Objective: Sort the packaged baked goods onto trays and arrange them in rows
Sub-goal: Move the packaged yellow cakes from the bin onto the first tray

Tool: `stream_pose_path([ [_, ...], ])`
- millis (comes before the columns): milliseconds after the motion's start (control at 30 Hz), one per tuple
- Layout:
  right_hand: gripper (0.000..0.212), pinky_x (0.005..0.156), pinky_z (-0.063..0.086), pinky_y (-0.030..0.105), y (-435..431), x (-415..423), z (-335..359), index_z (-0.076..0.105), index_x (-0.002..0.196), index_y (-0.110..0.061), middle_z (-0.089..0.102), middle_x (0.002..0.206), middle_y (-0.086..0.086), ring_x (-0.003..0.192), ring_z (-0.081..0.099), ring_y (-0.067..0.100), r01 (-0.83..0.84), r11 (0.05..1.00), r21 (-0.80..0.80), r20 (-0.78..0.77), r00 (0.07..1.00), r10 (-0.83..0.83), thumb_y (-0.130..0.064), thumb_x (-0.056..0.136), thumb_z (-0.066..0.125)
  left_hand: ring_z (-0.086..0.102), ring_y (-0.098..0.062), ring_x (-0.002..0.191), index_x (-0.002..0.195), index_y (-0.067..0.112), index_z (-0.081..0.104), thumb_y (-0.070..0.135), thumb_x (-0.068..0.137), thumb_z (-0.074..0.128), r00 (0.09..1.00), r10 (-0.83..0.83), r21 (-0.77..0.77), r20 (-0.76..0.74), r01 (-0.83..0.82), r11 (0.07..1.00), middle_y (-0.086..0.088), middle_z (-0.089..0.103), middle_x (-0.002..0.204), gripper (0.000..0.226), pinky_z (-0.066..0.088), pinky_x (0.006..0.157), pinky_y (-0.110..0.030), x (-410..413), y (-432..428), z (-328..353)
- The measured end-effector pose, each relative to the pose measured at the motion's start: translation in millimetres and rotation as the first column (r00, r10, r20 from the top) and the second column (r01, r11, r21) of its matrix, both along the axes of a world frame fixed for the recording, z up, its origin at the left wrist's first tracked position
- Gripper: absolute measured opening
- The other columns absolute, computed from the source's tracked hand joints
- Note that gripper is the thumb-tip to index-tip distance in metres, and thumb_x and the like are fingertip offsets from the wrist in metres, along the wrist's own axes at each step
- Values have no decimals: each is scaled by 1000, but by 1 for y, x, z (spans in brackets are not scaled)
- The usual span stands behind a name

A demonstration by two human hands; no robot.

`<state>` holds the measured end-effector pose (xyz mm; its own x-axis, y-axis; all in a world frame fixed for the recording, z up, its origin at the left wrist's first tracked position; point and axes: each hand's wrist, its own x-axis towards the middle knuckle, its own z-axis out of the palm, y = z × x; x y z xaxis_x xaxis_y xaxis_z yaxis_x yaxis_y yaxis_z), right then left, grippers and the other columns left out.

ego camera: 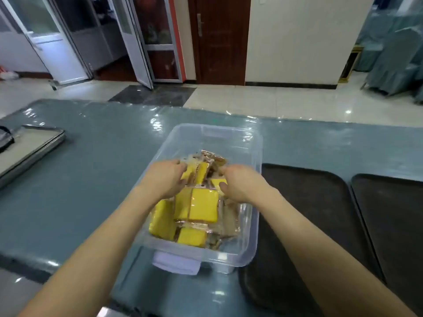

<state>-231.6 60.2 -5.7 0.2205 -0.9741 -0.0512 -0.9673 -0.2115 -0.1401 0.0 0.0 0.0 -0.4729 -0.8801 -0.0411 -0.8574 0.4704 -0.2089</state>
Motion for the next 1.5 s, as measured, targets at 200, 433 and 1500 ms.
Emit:
stream_pose_path([
  [200,104,116,48,47,-18,31,-57,35,165,-25,51,163,6,144,53,31,115,931,346,255,944,-211,-79,85,72,59,-31,134,150,23,56,37,102,69,998,-3,291,-57,20,956,-6,58,150,52,51,104,-42,38,-32,-28],
  [433,128,120,44,43,-26,30,-74,25,172,-28,38,171,-1,152,44,28,101,857,505,240,937,-252,-68,70,93,64,-28,121,143,24,60,11,93,69,993,-22,477,-112,74,876,-5,66,141,53,57,97,-42,23,-56,-58],
  [1500,48,59,53,25,19,-21,-1,63,112,-27,68,74,-12,64,61,5,363,917,166,860,402,-315,-23,80,97,69,-29,93,117,31,55,62,69,97,758,38,111,-652,45,993,-1,72,108,71,62,80,-50,3,-90,34],
])
